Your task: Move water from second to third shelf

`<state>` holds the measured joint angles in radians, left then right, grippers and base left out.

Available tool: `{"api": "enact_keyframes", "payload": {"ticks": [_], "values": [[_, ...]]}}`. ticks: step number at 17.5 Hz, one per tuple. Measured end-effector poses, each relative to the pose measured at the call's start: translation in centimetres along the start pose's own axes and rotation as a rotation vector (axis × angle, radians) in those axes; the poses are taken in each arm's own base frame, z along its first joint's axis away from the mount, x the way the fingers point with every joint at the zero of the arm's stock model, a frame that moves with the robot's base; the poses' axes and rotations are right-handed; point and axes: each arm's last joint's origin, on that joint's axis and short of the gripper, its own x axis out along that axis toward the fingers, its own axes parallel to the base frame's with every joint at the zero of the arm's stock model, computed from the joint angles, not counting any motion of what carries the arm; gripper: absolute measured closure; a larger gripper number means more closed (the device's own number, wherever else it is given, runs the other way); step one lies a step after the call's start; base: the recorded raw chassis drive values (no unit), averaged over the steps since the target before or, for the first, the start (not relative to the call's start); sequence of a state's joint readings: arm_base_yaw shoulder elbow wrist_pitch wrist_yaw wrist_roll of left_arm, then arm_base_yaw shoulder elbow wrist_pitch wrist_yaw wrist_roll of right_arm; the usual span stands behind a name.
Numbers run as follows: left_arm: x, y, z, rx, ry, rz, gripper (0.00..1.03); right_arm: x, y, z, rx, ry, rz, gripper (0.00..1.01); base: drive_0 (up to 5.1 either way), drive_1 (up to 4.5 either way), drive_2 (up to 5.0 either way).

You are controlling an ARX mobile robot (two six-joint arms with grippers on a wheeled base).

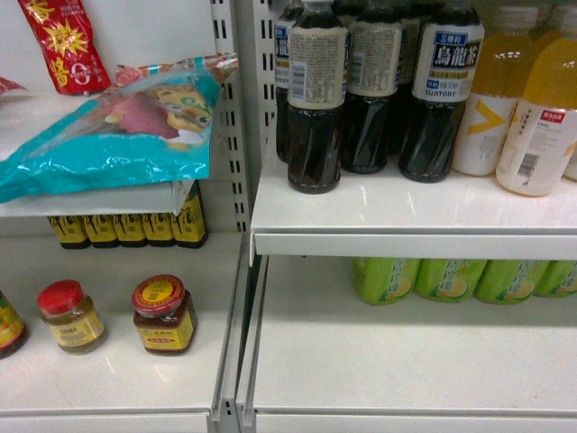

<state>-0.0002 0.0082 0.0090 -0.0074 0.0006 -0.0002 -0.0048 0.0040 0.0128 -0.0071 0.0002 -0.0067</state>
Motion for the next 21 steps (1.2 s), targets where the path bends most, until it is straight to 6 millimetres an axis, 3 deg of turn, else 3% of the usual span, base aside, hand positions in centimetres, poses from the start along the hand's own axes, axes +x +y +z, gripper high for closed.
{"api": "enact_keyframes", "payload": {"ticks": [21], "values": [[0.00,0.00,0.02,0.000,-0.002,0.001,0.05,0.00,0.00,0.02,0.001,-0.002,0.000,0.03,0.0,0.00,0.0]]}}
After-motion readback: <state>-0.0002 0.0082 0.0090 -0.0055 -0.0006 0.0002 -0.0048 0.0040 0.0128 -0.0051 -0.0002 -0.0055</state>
